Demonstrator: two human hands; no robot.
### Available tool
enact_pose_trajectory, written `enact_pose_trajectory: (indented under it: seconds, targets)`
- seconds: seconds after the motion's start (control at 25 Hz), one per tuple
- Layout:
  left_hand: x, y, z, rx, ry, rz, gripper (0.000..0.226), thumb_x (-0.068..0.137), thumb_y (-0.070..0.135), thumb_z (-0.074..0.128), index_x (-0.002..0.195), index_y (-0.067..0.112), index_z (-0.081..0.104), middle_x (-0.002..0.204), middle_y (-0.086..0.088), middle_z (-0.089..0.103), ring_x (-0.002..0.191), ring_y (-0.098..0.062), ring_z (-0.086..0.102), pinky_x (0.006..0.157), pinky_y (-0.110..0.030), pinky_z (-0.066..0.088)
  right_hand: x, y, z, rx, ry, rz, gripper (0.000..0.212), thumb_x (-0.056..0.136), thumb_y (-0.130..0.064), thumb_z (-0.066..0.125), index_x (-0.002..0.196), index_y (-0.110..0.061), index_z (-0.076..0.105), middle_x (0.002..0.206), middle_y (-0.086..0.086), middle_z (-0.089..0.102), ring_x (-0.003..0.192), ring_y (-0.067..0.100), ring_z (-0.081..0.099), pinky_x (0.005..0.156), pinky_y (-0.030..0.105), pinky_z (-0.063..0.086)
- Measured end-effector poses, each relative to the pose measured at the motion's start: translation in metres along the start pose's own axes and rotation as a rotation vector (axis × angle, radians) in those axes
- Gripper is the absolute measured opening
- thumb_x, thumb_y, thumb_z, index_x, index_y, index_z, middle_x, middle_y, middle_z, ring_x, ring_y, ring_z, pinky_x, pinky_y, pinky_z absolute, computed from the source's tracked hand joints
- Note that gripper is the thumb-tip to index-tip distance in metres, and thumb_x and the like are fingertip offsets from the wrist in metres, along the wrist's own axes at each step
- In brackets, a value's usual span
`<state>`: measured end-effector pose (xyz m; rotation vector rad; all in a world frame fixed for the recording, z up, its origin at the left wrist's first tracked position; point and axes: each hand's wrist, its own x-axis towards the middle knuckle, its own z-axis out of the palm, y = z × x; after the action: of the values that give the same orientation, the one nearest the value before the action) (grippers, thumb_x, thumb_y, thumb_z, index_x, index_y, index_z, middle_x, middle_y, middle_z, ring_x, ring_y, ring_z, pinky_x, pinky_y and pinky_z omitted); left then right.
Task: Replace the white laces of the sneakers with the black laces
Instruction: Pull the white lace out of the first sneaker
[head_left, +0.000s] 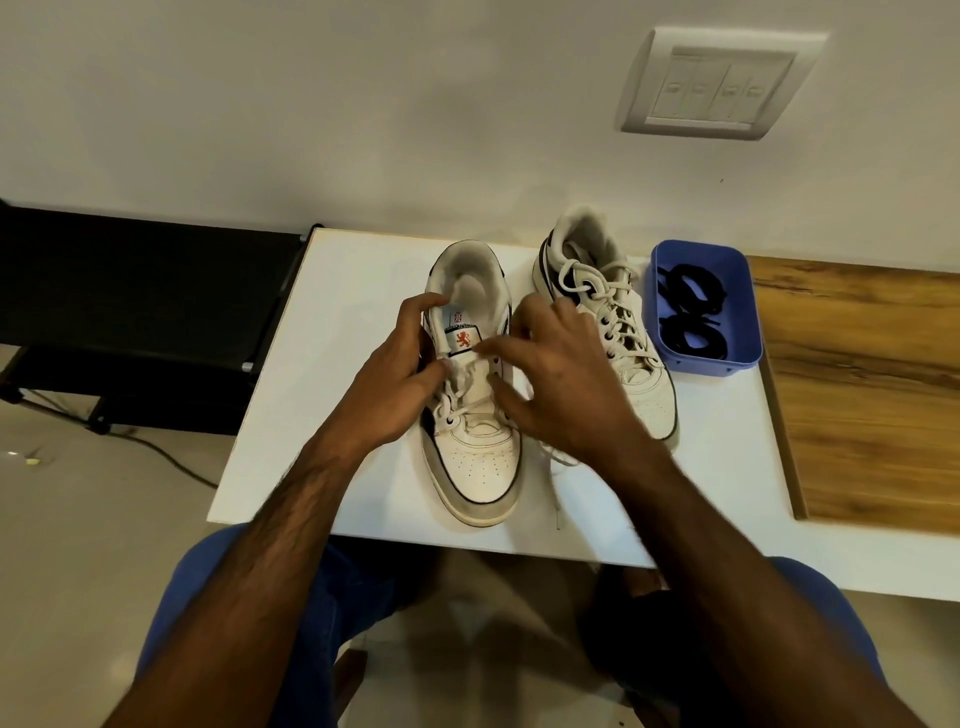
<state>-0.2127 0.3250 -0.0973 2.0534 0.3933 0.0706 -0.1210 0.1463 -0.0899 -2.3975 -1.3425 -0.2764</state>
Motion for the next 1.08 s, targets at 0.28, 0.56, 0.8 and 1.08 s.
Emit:
enact_pose_trajectory:
  seconds: [0.28, 0.56, 0.8, 1.08]
  targets:
    - [-0.001, 0.003, 0.001, 0.010, 0.007, -0.002, 0.055, 0.101, 0.015, 0.056, 0.146, 0.036, 0.029, 0.093, 0.022, 0.057, 0.081, -0.008, 0.065, 0.076, -0.021, 0.049, 0.003, -0.023, 0.022, 0.018, -0.081, -0.020, 0.014, 0.082, -0.029, 0.072, 0.096, -0.024, 0.074, 0.104, 0.005, 0.053, 0.093, 0.028, 0.049, 0.075, 0.043, 0.041]
    - [-0.001, 0.003, -0.001, 0.036, -0.007, -0.012, 0.055, 0.101, 0.010, 0.054, 0.144, 0.035, 0.030, 0.092, 0.022, 0.057, 0.076, 0.008, 0.062, 0.068, -0.012, 0.043, 0.001, 0.020, -0.007, 0.214, 0.190, 0.344, 0.017, 0.082, -0.037, 0.061, 0.087, -0.021, 0.066, 0.096, -0.004, 0.043, 0.095, 0.018, 0.044, 0.080, 0.042, 0.043]
    - [-0.001, 0.004, 0.000, 0.010, 0.007, -0.020, 0.055, 0.101, 0.013, 0.056, 0.144, 0.036, 0.030, 0.094, 0.021, 0.058, 0.077, -0.001, 0.065, 0.069, -0.014, 0.045, 0.001, -0.005, 0.005, 0.066, 0.014, 0.109, 0.032, 0.082, -0.030, 0.075, 0.114, -0.025, 0.071, 0.103, 0.002, 0.049, 0.100, 0.022, 0.044, 0.081, 0.038, 0.034]
    - [0.000, 0.001, 0.001, 0.025, 0.010, -0.013, 0.056, 0.101, 0.016, 0.057, 0.145, 0.037, 0.029, 0.103, 0.014, 0.061, 0.085, -0.013, 0.067, 0.074, -0.021, 0.050, 0.001, -0.022, 0.019, -0.008, -0.071, -0.010, 0.011, 0.081, -0.029, 0.074, 0.092, -0.028, 0.074, 0.104, 0.003, 0.052, 0.096, 0.027, 0.048, 0.077, 0.043, 0.036]
